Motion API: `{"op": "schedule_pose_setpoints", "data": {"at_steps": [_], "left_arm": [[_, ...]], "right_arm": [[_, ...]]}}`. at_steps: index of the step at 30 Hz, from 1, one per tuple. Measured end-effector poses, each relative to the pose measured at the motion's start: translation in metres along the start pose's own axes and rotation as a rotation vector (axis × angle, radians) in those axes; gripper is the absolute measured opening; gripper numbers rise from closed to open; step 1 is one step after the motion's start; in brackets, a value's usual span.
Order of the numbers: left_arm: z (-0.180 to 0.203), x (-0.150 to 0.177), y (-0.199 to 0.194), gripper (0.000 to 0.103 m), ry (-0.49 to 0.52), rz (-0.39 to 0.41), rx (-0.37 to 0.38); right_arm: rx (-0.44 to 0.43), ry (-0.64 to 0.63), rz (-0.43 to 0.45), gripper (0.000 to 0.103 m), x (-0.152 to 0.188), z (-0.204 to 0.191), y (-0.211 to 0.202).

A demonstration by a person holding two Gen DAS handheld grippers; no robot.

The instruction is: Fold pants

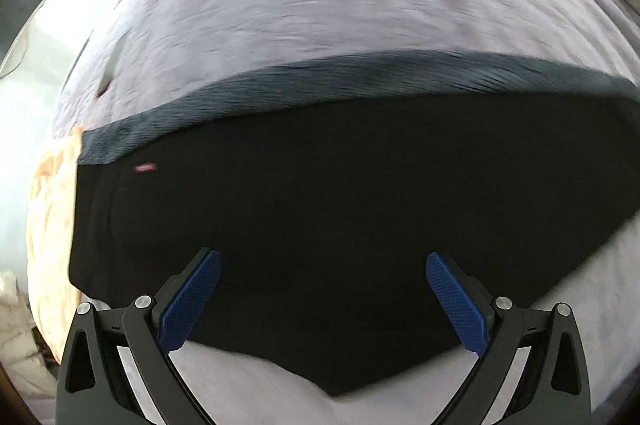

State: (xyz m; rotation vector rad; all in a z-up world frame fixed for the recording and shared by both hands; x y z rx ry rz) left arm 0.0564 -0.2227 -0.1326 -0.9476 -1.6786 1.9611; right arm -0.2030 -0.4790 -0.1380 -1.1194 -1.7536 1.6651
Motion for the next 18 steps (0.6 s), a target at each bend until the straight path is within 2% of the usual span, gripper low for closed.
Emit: {"op": "schedule_pose_setpoints", "data": {"at_steps": [4,6,10,15,18], "left_arm": [[0.066,0.005,-0.008,0.103,0.088,0.005,0.044],[0.097,0.005,-0.009,0.103,0.129,0.011,0.065],[0.152,-0.005,-0.004,0.103,0.142,0.013,0.120],[0.208,-0.030,0.004,0.103,0.109,0.037,0.144],[0.229,-0.039,0.006,0.103,0.105,0.051,0.137]], "right_arm": [[-0.055,0.151,-0.066,0.061,0.046,0.028,0.002],[-0.054,0.201,-0.066,0.061,0.051,0.045,0.007],[-0.048,0.321,-0.002,0.061,0.040,0.094,0.003],[-0.066,0.544,0.071,0.044,0.003,0.167,0.008],[-0.076,0.571,0.092,0.039,-0.015,0.187,0.015]]}}
Point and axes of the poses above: each gripper's, at about its wrist camera, not at the fingertips, and y roughly the way its jaws point, z to its right, x to its underside, the point moved 7 cm from there along y, roughly the way its jaws point, and after that the axes turned 14 degrees about x, right-handed, at the moved point
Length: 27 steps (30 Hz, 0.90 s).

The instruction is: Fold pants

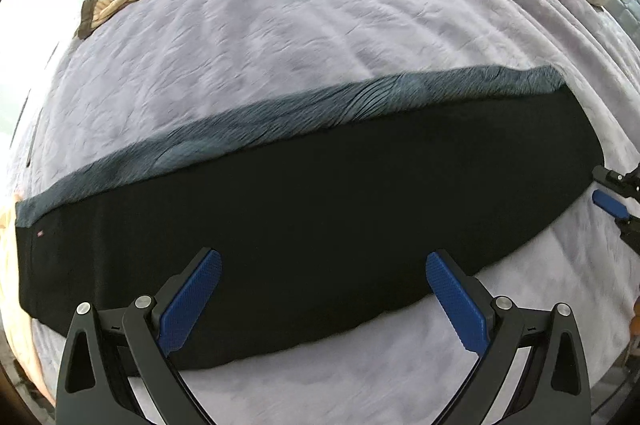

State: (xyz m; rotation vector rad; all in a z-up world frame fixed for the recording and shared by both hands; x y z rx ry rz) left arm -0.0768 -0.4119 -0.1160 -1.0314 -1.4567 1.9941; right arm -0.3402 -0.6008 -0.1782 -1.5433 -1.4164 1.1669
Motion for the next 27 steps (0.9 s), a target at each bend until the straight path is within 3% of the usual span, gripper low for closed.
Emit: {"op": "schedule_pose_setpoints", "data": {"at_steps": [5,8,13,18,27], "left_arm": [[0.015,-0.011,0.020,0.103,0.005,-0.003,-0.042],[0.007,-0.002,0.037,0.103,-0.011,-0.036,-0.062],[0.004,0.009,0.046,0.103,-0.044,-0.042,-0.049],[0.004,0.011,0.045,0.103,-0.031,-0.041,-0.050],[-0.014,0.002,0.047,0.103,-0.028,-0.044,-0.041]], "right_arm": [[-0.075,0.021,-0.028,0.017,-0.015,0.005,0.010],[-0.094,-0.016,-0.010,0.016,-0.019,-0.001,0.005],[-0.046,-0.074,-0.027,0.017,-0.019,-0.003,0.018],[-0.152,-0.021,-0.092,0.027,-0.003,0.005,0.010],[-0.284,-0.011,-0.161,0.028,0.020,-0.009,0.021]]}}
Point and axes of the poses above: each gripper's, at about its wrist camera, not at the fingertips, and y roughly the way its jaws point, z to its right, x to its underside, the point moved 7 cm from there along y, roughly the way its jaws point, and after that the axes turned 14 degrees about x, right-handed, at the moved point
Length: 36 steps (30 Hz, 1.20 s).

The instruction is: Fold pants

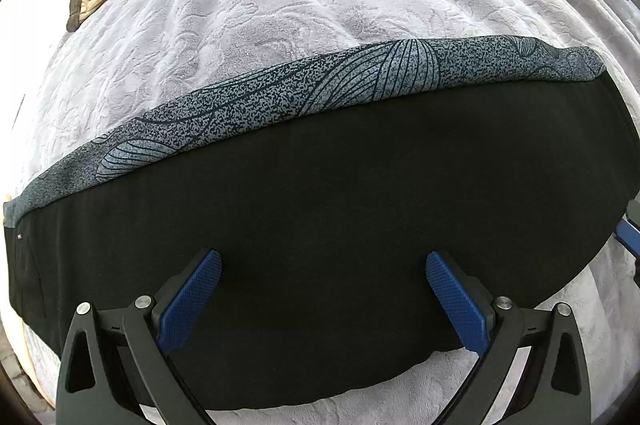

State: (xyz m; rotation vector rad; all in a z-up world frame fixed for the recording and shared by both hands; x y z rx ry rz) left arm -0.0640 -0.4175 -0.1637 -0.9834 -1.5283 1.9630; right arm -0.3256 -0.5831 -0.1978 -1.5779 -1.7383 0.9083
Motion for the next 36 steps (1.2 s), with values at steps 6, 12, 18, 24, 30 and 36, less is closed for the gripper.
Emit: {"op": "schedule_pose_setpoints", "data": {"at_steps": [6,12,18,24,30,36], "left_arm": [[0.006,-0.010,0.009,0.103,0.002,-0.002,0.007],[-0.008,-0.022,0.009,0.103,-0.004,-0.010,0.023],[-0.036,-0.069,0.000,0.103,-0.061,0.078,-0.001],[-0.061,-0.094,0.034,0.103,-0.113,0.058,-0.038],[-0.058,-0.087,0.017,0.103,-0.082,0.044,-0.043],[-0.053,-0.071,0.003,0.103,-0.095,0.034,0.018]], "right_arm": [[-0.001,0.020,-0.015,0.039,0.000,0.001,0.010],[0.016,0.008,-0.013,0.044,0.003,-0.001,0.008],[0.026,0.002,-0.010,0.044,0.005,0.001,0.010],[0.031,-0.008,-0.006,0.044,0.006,0.000,0.011],[0.063,-0.046,-0.003,0.044,0.013,-0.008,0.003],[0.057,-0.052,0.008,0.044,0.019,-0.016,-0.008]]}}
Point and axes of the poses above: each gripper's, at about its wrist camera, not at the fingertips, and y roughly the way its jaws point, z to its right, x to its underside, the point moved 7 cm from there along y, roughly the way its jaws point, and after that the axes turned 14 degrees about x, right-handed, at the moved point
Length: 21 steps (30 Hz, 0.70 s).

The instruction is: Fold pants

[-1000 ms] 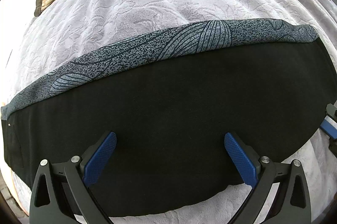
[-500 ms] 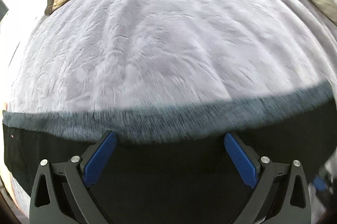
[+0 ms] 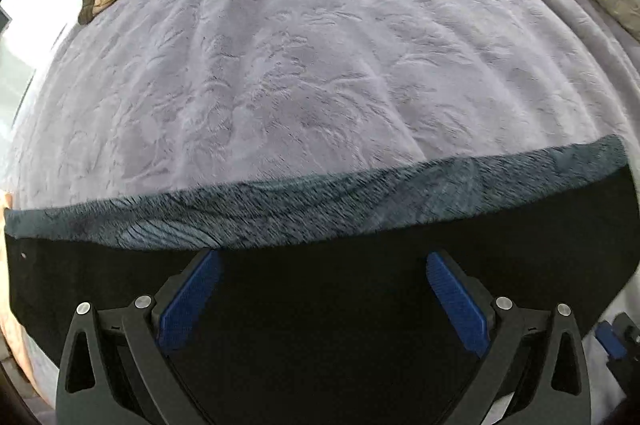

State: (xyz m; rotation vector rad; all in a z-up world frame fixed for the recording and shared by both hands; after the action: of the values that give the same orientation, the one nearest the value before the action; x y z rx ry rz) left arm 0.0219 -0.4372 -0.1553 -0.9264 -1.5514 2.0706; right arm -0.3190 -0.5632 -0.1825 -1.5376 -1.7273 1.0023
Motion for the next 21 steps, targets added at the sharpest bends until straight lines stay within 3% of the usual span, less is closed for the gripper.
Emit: {"op": "schedule_pose_setpoints", "data": {"at_steps": [14,17,21], "left_arm": [[0.056,0.038,-0.005,0.103,0.028,-0.036,0.042],[0.065,0.051,0.003,0.103,0.035,-0.065,0.042],[0.077,0.067,0.004,0.103,0.071,-0.042,0.011]], "right_arm": [[0.033,-0.036,0.027,0.044,0.000,-0.014,-0.006],[0.064,-0.089,0.081,0.044,-0.008,-0.024,-0.016],[0.126,-0.179,0.174,0.044,-0.021,-0.042,-0.031]]}}
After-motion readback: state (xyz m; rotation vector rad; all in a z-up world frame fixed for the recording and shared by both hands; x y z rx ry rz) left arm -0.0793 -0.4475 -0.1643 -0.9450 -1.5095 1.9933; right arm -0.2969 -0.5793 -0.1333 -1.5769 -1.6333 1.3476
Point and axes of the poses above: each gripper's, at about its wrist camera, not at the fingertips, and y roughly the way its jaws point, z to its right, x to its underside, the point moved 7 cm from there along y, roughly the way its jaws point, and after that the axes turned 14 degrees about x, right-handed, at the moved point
